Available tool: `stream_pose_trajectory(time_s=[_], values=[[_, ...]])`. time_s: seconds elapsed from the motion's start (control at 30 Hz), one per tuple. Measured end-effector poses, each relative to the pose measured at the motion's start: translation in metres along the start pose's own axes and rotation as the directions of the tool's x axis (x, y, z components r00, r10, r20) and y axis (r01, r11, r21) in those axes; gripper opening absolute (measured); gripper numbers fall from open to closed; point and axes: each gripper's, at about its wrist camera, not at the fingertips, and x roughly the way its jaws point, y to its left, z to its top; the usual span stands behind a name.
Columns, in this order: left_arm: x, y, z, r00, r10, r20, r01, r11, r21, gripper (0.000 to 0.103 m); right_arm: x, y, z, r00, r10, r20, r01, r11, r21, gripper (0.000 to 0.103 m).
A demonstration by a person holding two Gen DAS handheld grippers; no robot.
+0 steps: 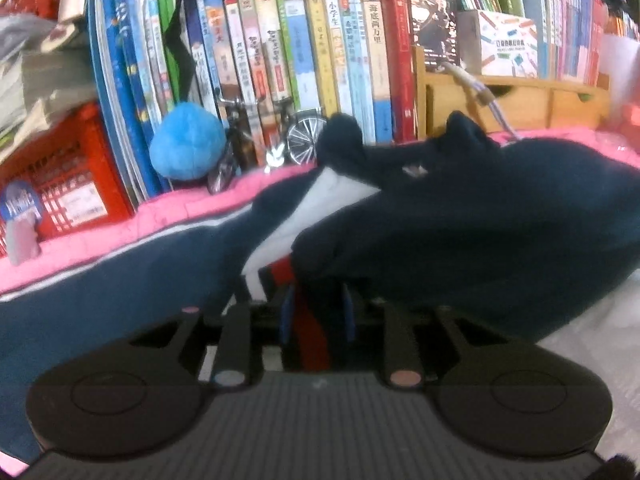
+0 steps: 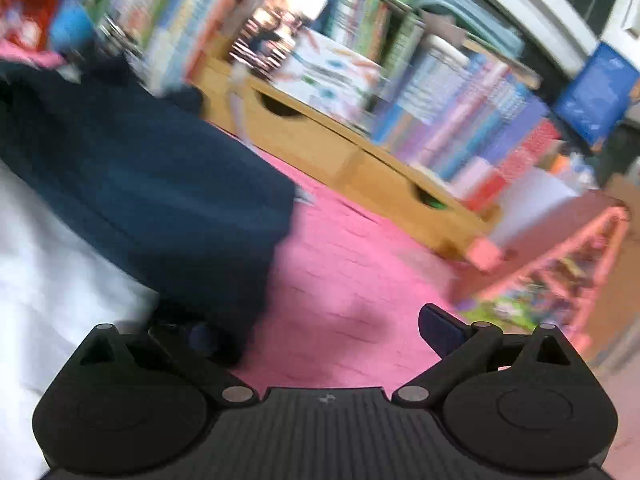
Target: Fold clothes
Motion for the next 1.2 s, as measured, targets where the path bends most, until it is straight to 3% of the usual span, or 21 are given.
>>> stream_pose_trajectory(time_s=[0.13,0.3,0.4,0.57,0.73,0.87,0.97,1.03,1.07,1.2], values=[[-0.002,0.001,0.0,1.0,-0.001,0.0,0.001,1.0,-0.002,0.026,0.004,0.032,0.017,0.998,0.061,0.022,-0.061,0.998,-0.026,0.101],[-0.001,0.014,-0.001,0.999,-0.048,-0.001,0.048,0.997,-0.063,0.027,-0.007,0.019,0.031,0.987,0.158,0.022,-0.159,0.986,0.057,0.103],[-0.002,0.011,0.0,0.999,-0.051,-0.001,0.051,0.998,-0.045,0.028,-0.014,0.011,0.04,0.976,0.215,0.025,-0.216,0.971,0.106,0.102],[-0.002,0.018,-0.001,0.997,-0.079,0.002,0.079,0.994,-0.075,0.027,-0.026,-0.002,0.054,0.951,0.308,0.038,-0.309,0.932,0.187,0.099],[-0.001,0.013,-0.001,0.997,-0.073,-0.002,0.073,0.996,-0.048,0.031,-0.037,-0.015,0.068,0.916,0.396,0.058,-0.397,0.879,0.264,0.103],[-0.001,0.01,-0.002,0.998,-0.066,-0.003,0.066,0.997,-0.037,0.032,0.007,0.032,0.098,0.897,0.436,0.069,-0.433,0.839,0.33,0.098],[-0.001,0.011,-0.002,0.997,-0.072,-0.002,0.072,0.996,-0.045,0.032,0.037,0.075,0.102,0.913,0.405,0.042,-0.398,0.866,0.303,0.086],[-0.001,0.012,-0.002,0.997,-0.078,0.0,0.078,0.996,-0.053,0.032,0.049,0.087,0.093,0.928,0.371,-0.019,-0.352,0.893,0.28,0.076],[-0.001,0.013,-0.003,0.997,-0.083,0.001,0.083,0.995,-0.059,0.032,0.054,0.088,0.085,0.936,0.347,-0.056,-0.321,0.908,0.268,0.076],[-0.001,0.021,-0.003,0.992,-0.124,0.009,0.125,0.987,-0.101,0.035,0.061,0.038,0.053,0.971,0.221,-0.096,-0.184,0.937,0.296,0.077]])
